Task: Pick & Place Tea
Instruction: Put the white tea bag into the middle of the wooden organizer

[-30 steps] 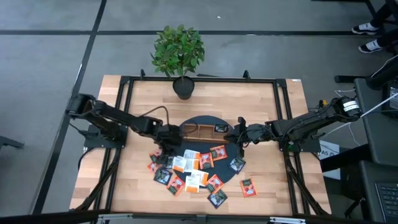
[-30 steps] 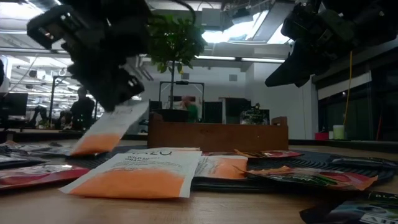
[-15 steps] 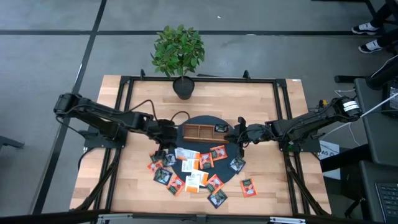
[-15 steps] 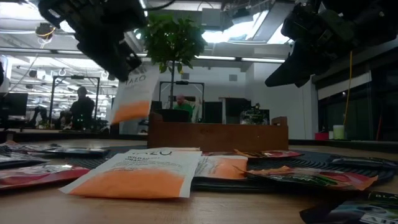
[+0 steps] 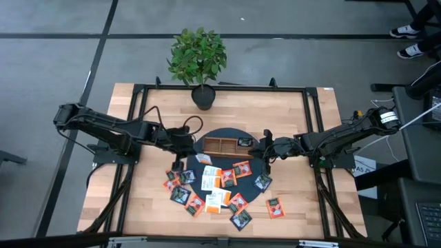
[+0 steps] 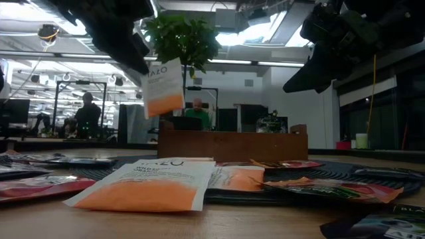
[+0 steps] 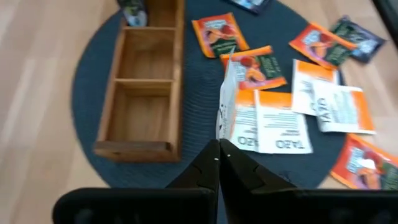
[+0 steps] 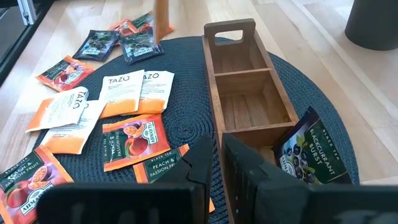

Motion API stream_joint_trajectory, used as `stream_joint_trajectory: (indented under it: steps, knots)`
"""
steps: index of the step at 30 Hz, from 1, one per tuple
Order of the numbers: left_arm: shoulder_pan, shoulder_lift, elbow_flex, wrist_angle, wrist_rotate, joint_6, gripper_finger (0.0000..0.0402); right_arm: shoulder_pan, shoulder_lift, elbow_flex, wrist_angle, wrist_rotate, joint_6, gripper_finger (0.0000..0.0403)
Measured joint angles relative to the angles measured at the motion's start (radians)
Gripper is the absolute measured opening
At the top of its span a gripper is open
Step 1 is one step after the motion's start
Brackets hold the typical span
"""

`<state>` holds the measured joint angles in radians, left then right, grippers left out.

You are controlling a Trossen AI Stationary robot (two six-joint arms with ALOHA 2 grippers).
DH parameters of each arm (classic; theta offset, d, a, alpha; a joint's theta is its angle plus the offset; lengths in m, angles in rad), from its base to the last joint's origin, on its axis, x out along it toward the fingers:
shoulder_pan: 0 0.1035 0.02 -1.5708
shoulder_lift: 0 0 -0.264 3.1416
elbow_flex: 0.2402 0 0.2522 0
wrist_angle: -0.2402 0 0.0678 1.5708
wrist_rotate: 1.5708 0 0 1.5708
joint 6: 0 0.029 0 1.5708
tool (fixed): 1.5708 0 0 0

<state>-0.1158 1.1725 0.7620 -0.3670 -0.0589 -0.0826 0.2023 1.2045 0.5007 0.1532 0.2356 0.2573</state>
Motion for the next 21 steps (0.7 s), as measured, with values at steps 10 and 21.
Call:
stream_joint_trajectory:
  steps: [10, 21]
  knots:
    - [0.0, 0.0, 0.0, 0.11, -0.122, 0.012, 0.0002, 0.0, 0.0, 0.0, 0.004, 0.0, 0.003, 0.0039]
    - [0.002, 0.042, 0.0, 0.286, -0.205, 0.056, 0.0002, -0.001, 0.0, 0.0, 0.004, 0.0, 0.003, 0.0039]
